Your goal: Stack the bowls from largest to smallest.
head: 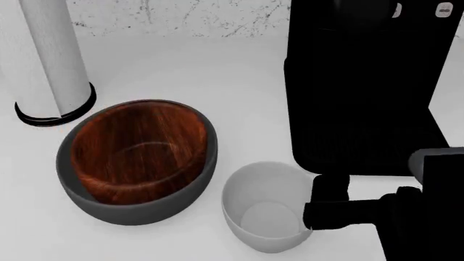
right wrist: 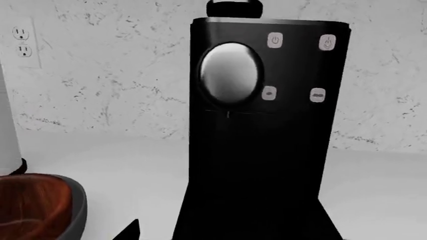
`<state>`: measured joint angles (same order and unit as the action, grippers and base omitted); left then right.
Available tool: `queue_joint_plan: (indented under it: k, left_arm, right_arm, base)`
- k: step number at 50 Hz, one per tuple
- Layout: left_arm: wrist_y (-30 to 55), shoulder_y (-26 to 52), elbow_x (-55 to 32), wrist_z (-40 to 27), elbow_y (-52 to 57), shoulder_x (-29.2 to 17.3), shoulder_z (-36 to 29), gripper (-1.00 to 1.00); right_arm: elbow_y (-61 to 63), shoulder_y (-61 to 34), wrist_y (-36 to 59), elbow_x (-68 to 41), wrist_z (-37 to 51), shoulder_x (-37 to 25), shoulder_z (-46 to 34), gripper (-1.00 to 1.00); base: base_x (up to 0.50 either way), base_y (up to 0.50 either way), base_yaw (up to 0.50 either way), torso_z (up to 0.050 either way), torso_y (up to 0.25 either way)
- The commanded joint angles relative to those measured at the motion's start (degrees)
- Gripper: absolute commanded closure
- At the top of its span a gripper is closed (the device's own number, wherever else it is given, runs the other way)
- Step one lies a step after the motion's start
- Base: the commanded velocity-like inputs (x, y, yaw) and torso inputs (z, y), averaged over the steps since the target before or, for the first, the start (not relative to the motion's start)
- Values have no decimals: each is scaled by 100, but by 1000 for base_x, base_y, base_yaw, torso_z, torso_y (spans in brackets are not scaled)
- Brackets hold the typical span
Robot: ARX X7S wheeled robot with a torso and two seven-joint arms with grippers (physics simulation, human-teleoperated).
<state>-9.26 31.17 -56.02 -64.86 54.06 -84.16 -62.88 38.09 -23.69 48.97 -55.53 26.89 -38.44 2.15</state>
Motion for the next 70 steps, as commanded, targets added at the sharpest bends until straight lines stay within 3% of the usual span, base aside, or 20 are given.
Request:
queue_joint_plan:
  k: [1,6,9,11,12,16,17,23,33,36,38,44,46,51,54,57,63,64,70]
  left_arm:
    - [-321,-200,161,16,30,-264,-146,-100]
    - [-314,-156,144,86,85,-274,-106,-100]
    - [-561,-298,297,131,142,-407,-223,-100]
    - [-186,-37,13,181,102,-180,-16,-100]
    - [-496,-227,271,115,221,-447,-184,-100]
    - [-480,-237,302,123,195,-426,-189,-100]
    - [-330,-128,148,185,108,-275,-104,-100]
    - [-751,-366,447,108,170,-533,-301,-100]
    - [-911,-444,507,156,102,-551,-365,-100]
    - [-397,-168,103,257,-25,-242,-148,-100]
    - [-907,-474,545,144,98,-572,-433,-100]
    - [-631,-309,307,253,33,-386,-308,-100]
    - [-696,-354,341,279,-49,-364,-350,-100]
    - [-958,-524,596,198,21,-557,-504,-100]
    - [-896,-499,568,204,24,-530,-480,-100]
    - [-404,-202,181,330,-131,-132,-251,-100]
    - [-661,-380,384,282,-96,-301,-386,-100]
    - [-614,-354,351,294,-102,-267,-365,-100]
    - [-490,-262,240,341,-154,-176,-312,-100]
  right_arm:
    - [-217,-2028,1523,-1069,-321,-826,-542,-100]
    - [-845,-3274,2532,-1521,-453,-854,-1140,-100]
    - [-1510,-4019,3410,-2243,-136,-637,-1376,-100]
    - [-2056,-4534,4012,-2947,224,-512,-1619,-100]
    - [-2502,-4839,4080,-3443,689,-535,-2011,-100]
    - [-2583,-5341,4045,-3301,212,-659,-3082,-100]
    - [-2604,-5368,4038,-3282,233,-650,-3266,-100]
    - [-3258,-5293,3907,-3687,589,-264,-3723,-100]
    - [-4050,-5298,3459,-2766,281,246,-4359,-100]
    - [-4140,-5307,3042,-2014,-147,262,-4755,-100]
    - [-4268,-5214,2998,-2016,-171,275,-4773,-100]
    - [-4352,-5084,3040,-2191,-74,369,-4763,-100]
    - [-5061,-4973,2734,-1605,-685,640,-5283,-100]
    - [-5184,-4933,2647,-1504,-799,703,-5391,-100]
    - [-5186,-4888,2624,-1482,-825,721,-5441,-100]
    - [-5198,-4884,2546,-1392,-889,742,-5512,-100]
    - [-5213,-4862,2460,-1367,-911,712,-5508,-100]
    - [-5119,-4866,2334,-1304,-899,672,-5484,100]
    - [-4888,-4973,2369,-1564,-872,528,-5247,100]
  base:
    - [0,0,0,0,0]
    - [0,0,0,0,0]
    - [0,0,0,0,0]
    - [0,0,0,0,0]
    - [0,0,0,0,0]
    - [0,0,0,0,0]
    - [0,0,0,0,0]
    - [0,0,0,0,0]
    - [0,0,0,0,0]
    - [0,0,0,0,0]
    - [0,0,0,0,0]
    - [0,0,0,0,0]
    - [0,0,0,0,0]
    - [0,0,0,0,0]
    - [0,0,0,0,0]
    - [0,0,0,0,0]
    - [4,1,2,0,0]
    - [0,3,4,0,0]
    - [0,0,2,0,0]
